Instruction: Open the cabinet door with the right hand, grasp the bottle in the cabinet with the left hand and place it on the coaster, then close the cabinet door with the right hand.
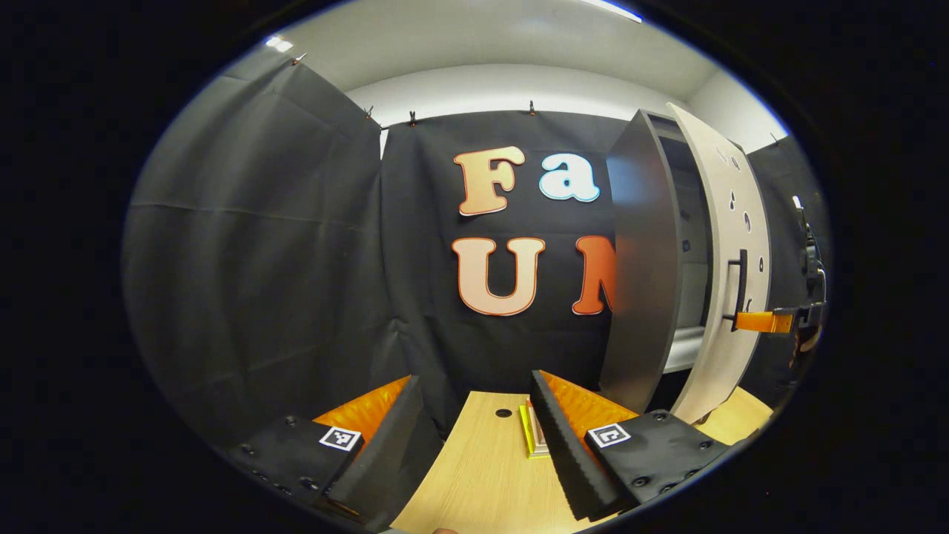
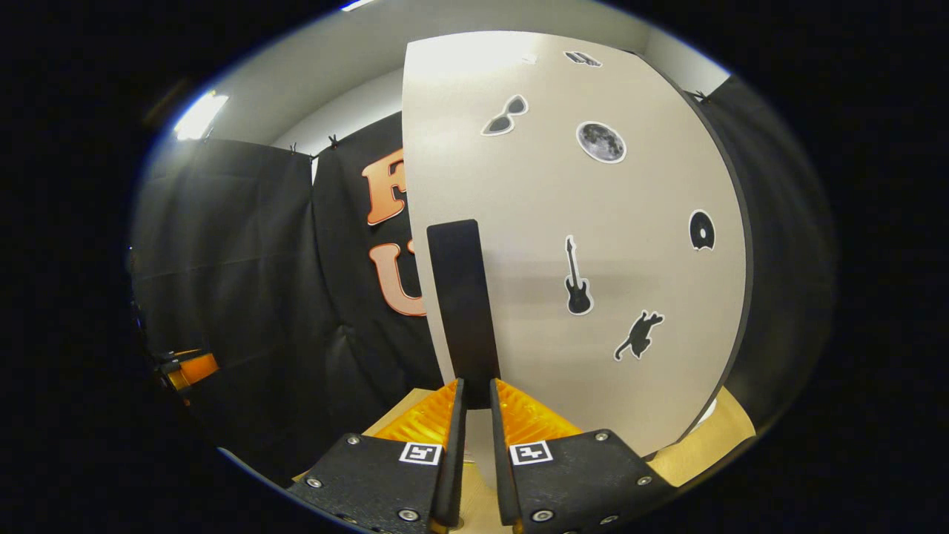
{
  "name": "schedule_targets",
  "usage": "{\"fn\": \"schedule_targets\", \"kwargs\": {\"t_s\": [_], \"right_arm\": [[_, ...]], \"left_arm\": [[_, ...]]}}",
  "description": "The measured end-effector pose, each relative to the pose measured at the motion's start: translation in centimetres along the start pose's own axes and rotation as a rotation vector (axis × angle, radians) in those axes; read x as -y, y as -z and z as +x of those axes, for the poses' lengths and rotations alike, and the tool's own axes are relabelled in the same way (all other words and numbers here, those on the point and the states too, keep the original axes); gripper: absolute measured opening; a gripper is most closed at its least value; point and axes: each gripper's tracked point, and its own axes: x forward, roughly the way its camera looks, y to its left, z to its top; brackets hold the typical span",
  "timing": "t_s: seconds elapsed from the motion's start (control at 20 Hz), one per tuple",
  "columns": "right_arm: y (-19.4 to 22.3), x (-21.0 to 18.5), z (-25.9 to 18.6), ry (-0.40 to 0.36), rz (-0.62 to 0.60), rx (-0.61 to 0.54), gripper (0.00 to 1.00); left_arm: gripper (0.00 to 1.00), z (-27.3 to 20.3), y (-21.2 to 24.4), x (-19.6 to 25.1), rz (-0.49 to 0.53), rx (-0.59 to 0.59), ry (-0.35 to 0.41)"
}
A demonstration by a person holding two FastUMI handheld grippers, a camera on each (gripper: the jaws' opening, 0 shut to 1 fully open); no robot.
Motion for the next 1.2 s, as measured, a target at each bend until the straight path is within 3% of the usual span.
{"fn": "schedule_targets", "kwargs": {"t_s": [0.75, 0.95, 1.0, 1.2], "right_arm": [[-0.5, 1.0, 2.4, 0.045, -0.024, 0.0, 0.19], [-1.1, 1.0, 2.3, 0.05, 0.002, 0.005, 0.19], [-1.6, 1.1, 2.1, 0.053, 0.0, 0.02, 0.24], [-3.2, 1.7, 1.5, 0.056, -0.032, 0.057, 0.27]], "left_arm": [[0.96, 1.9, 1.1, -3.1, 0.005, -0.021, -0.046], [0.95, 2.8, -0.1, -2.8, -0.004, -0.005, -0.023], [0.95, 2.9, -0.4, -2.7, -0.005, -0.002, -0.023], [0.95, 3.9, -2.8, -1.8, -0.029, 0.024, 0.009]]}}
